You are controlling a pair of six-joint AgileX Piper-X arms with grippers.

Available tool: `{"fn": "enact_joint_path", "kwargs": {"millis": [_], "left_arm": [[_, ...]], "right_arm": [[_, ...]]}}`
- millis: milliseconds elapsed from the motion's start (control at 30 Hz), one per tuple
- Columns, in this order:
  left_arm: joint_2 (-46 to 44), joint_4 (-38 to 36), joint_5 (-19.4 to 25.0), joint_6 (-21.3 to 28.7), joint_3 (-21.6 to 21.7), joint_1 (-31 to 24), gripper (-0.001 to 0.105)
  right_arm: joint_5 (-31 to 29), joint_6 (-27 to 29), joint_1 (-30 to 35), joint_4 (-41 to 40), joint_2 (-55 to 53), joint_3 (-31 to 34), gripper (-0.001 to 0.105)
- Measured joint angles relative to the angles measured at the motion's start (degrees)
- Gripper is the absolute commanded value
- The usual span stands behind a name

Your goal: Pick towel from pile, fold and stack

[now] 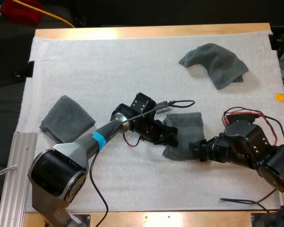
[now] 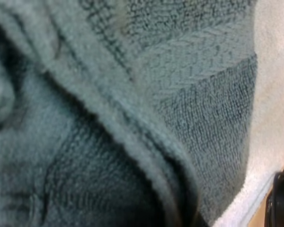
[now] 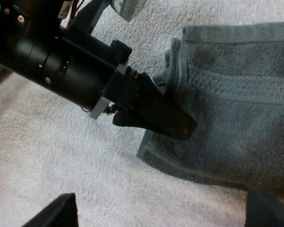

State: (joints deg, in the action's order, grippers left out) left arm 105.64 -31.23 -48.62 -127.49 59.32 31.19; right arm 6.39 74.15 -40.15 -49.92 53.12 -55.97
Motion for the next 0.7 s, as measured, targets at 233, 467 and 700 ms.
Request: {"fn": "enact_joint_path", "kwargs": {"millis": [233,467,700], "left_arm": [[-2.15,-0.26,-1.64,3.66,0.0,-0.01,0.0],[-7.86,-0.26,-3.09,5.23,0.33,-2.49,0.0],[-12.13,-0.48,-4.77,5.23,0.33,-7.64,0.0]], "right_arm": [[0.0,0.0,0.0,0.0,0.0,0.0,0.069],[0.0,0.0,0.0,0.0,0.0,0.0,0.069],[0.0,0.0,0.0,0.0,0.0,0.0,0.069]]}}
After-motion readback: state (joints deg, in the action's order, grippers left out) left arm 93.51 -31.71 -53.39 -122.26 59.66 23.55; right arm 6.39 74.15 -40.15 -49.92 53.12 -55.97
